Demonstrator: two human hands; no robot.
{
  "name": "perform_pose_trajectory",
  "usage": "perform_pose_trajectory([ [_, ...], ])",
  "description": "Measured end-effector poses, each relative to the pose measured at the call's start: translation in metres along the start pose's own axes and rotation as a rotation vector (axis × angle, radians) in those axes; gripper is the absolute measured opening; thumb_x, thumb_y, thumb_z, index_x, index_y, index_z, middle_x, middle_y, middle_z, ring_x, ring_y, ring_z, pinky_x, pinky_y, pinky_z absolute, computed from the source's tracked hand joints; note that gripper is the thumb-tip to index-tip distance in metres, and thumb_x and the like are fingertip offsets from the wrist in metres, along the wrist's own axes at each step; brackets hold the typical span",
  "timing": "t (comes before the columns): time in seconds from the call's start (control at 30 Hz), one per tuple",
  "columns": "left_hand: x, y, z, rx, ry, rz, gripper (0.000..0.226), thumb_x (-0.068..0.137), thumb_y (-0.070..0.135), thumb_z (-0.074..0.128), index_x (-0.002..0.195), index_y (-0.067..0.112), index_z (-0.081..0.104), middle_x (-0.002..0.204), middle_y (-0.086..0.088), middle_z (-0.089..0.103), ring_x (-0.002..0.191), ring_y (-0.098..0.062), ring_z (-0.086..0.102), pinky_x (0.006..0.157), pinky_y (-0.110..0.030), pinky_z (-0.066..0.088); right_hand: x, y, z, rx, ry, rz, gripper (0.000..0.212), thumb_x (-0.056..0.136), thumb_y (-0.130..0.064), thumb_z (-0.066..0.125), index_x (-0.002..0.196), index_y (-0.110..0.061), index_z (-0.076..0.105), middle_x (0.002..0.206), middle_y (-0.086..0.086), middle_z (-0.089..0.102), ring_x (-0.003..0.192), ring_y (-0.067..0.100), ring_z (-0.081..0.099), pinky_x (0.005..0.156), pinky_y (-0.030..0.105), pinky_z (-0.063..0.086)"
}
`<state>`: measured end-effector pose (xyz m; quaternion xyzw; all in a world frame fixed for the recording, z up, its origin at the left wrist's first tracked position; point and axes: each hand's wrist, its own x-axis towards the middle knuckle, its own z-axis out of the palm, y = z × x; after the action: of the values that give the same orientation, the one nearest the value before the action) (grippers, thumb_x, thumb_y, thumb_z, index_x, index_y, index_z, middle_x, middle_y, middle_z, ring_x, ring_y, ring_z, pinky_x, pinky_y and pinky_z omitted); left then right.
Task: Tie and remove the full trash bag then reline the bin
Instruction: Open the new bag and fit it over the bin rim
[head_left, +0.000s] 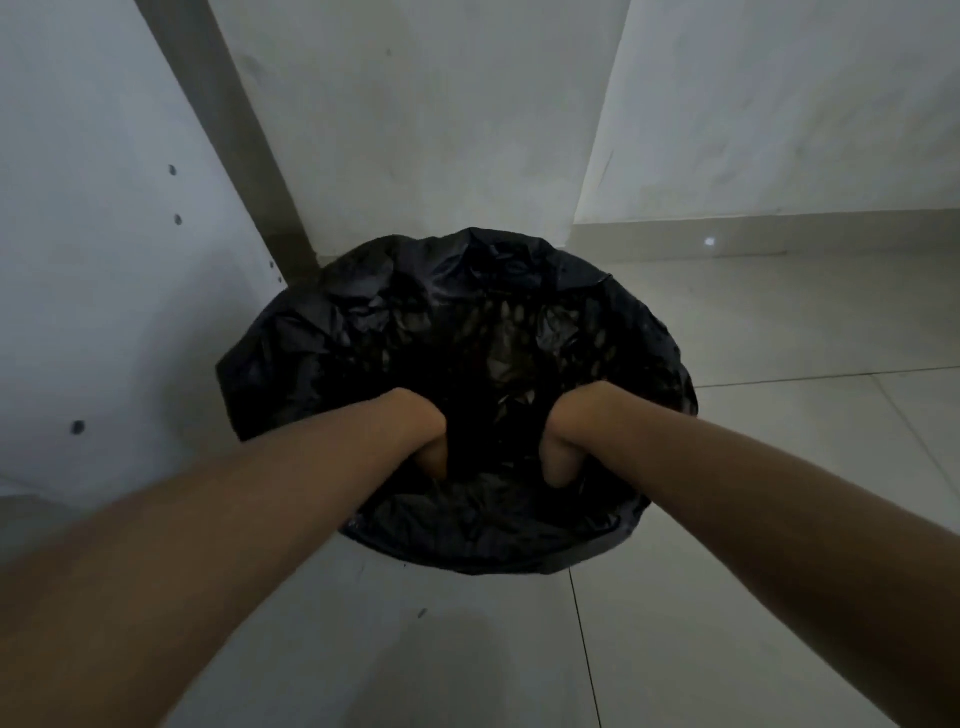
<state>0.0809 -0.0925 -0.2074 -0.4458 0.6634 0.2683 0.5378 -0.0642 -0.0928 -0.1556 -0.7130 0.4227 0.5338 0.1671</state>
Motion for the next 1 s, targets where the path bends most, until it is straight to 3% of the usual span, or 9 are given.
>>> perform_pose_trajectory([
  [0.13, 0.011, 0.002, -0.013, -0.053, 0.013, 0.0, 0.033, 0.106, 0.026, 0.041, 0.129, 0.008, 0.056, 0.096, -0.006, 0.057, 0.077, -0.019, 0.051, 0.095, -0.036, 0.041, 0.022, -0.004, -0.008, 0.133, 0.146, -0.126, 0.053, 0.099, -0.04, 0.047, 0.144, -0.013, 0.044, 0.147, 0.009, 0.046, 0.127, 0.03, 0.049, 0.088, 0.034, 0.039],
  [0.2, 0.019, 0.003, -0.026, -0.027, 0.192, 0.014, 0.04, 0.102, 0.027, 0.048, 0.135, 0.006, 0.053, 0.115, -0.011, 0.062, 0.098, -0.028, 0.061, 0.095, -0.037, 0.047, 0.032, -0.009, -0.007, 0.18, 0.184, -0.166, 0.051, 0.099, -0.037, 0.044, 0.146, -0.015, 0.041, 0.149, 0.01, 0.046, 0.129, 0.031, 0.048, 0.093, 0.035, 0.041],
  [0.27, 0.029, 0.001, -0.029, -0.011, 0.45, 0.041, 0.05, 0.096, 0.032, 0.056, 0.141, 0.012, 0.048, 0.14, -0.012, 0.054, 0.123, -0.031, 0.056, 0.101, -0.038, 0.047, 0.038, -0.01, -0.002, 0.126, -0.02, -0.137, 0.052, 0.102, -0.038, 0.043, 0.147, -0.012, 0.041, 0.149, 0.012, 0.044, 0.131, 0.032, 0.045, 0.099, 0.036, 0.04],
  [0.47, 0.053, -0.016, -0.013, -0.028, -0.112, -0.087, 0.048, 0.108, 0.031, 0.031, 0.148, 0.006, 0.037, 0.155, -0.014, 0.035, 0.135, -0.03, 0.04, 0.115, -0.037, 0.029, 0.03, 0.001, -0.013, 0.173, 0.08, -0.173, 0.054, 0.101, -0.04, 0.044, 0.148, -0.013, 0.042, 0.15, 0.009, 0.045, 0.13, 0.03, 0.047, 0.1, 0.037, 0.042],
  [0.57, 0.06, -0.018, -0.019, -0.133, 0.073, -0.042, 0.043, 0.104, 0.029, 0.042, 0.139, 0.007, 0.049, 0.144, -0.016, 0.05, 0.119, -0.028, 0.054, 0.11, -0.043, 0.04, 0.029, -0.011, -0.007, 0.106, -0.015, -0.18, 0.053, 0.101, -0.04, 0.043, 0.145, -0.01, 0.044, 0.145, 0.011, 0.048, 0.119, 0.03, 0.051, 0.091, 0.035, 0.039],
  [0.67, 0.053, -0.015, -0.024, -0.149, 0.127, -0.059, 0.048, 0.102, 0.035, 0.041, 0.144, 0.012, 0.045, 0.141, -0.011, 0.051, 0.12, -0.03, 0.055, 0.105, -0.041, 0.044, 0.024, -0.02, 0.002, 0.168, -0.145, -0.14, 0.052, 0.103, -0.038, 0.042, 0.145, -0.007, 0.043, 0.145, 0.014, 0.049, 0.126, 0.032, 0.051, 0.101, 0.038, 0.042],
  [0.77, 0.041, -0.004, -0.029, -0.216, 0.085, -0.052, 0.044, 0.104, 0.03, 0.041, 0.139, 0.006, 0.051, 0.135, -0.013, 0.056, 0.113, -0.026, 0.056, 0.103, -0.039, 0.043, 0.006, -0.013, -0.008, 0.291, -0.045, -0.178, 0.039, 0.101, -0.032, 0.047, 0.13, -0.007, 0.055, 0.136, 0.016, 0.057, 0.115, 0.031, 0.057, 0.102, 0.038, 0.045],
  [0.93, -0.007, 0.0, -0.051, -0.298, 0.456, 0.094, 0.033, 0.096, 0.024, 0.052, 0.119, 0.008, 0.068, 0.114, -0.011, 0.071, 0.101, -0.029, 0.068, 0.083, -0.037, 0.054, -0.029, -0.01, -0.009, 0.39, -0.01, -0.254, 0.049, 0.098, -0.04, 0.047, 0.137, -0.012, 0.053, 0.137, 0.009, 0.056, 0.119, 0.03, 0.054, 0.098, 0.039, 0.041],
  [1.0, -0.037, -0.001, -0.047, -0.33, 0.308, 0.108, 0.029, 0.097, 0.026, 0.049, 0.117, 0.018, 0.068, 0.1, 0.001, 0.073, 0.089, -0.02, 0.068, 0.075, -0.033, 0.051, -0.032, -0.019, 0.007, 0.377, -0.056, -0.188, 0.054, 0.099, -0.043, 0.044, 0.145, -0.015, 0.043, 0.138, 0.01, 0.052, 0.12, 0.029, 0.05, 0.092, 0.034, 0.035],
])
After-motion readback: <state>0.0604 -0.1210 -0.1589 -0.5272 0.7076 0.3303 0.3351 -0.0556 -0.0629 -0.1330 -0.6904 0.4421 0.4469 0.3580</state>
